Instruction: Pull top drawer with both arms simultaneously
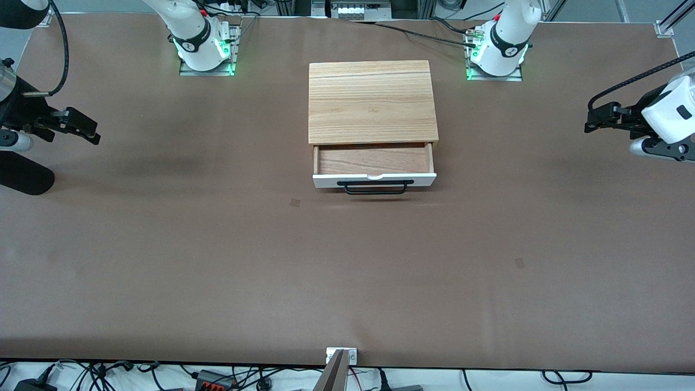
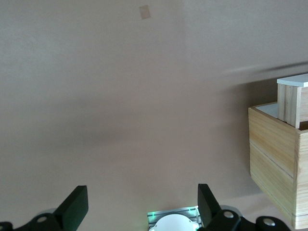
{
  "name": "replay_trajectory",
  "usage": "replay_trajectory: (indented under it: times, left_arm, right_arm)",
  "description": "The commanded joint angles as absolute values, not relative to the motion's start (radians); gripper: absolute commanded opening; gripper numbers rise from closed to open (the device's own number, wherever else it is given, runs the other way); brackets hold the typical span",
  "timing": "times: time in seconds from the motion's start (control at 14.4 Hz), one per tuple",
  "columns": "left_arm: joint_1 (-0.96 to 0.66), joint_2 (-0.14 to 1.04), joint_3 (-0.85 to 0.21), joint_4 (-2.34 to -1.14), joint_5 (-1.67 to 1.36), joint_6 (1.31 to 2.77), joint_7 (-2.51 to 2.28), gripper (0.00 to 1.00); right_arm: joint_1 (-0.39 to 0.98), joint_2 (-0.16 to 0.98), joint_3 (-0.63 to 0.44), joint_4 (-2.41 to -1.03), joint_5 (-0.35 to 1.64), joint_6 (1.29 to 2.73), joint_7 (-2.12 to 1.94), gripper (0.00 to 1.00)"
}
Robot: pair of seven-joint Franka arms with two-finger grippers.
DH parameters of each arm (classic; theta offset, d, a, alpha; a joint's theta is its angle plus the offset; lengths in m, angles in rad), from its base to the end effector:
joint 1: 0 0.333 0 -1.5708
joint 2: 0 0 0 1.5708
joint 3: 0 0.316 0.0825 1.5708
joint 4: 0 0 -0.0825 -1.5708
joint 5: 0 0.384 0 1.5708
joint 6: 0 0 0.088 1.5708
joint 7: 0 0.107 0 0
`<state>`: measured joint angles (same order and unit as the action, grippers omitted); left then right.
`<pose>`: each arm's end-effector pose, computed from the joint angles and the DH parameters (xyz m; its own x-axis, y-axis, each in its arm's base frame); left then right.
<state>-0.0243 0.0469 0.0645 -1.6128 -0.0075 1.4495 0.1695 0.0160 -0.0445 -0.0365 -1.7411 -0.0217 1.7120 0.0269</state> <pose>0.5504 0.0205 0.5699 0.9701 -0.1301 -0.2048 -0.1247 -0.9914 0.0396 0.5492 -0.0137 0.5804 0.9989 -0.0443 0.0159 -0.0446 -0.9988 0.0195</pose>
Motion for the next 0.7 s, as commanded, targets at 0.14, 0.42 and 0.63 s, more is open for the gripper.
replay_trajectory:
  times: [0.14, 0.42, 0.63]
  left_arm:
    - [-0.032, 0.052, 0.074, -1.588, -0.012, 1.449, 0.132, 1.0]
    - [-0.034, 0.043, 0.069, -1.534, -0.008, 1.457, -0.228, 1.0]
    - [-0.035, 0.043, 0.074, -1.499, -0.028, 1.433, -0.21, 1.0]
  right_arm:
    - [0.009, -0.052, -0.028, -1.743, -0.037, 1.712, -0.032, 1.0]
    - [0.006, -0.052, -0.029, -1.743, -0.034, 1.712, -0.043, 1.0]
    - [0.008, -0.051, -0.029, -1.743, -0.034, 1.712, -0.032, 1.0]
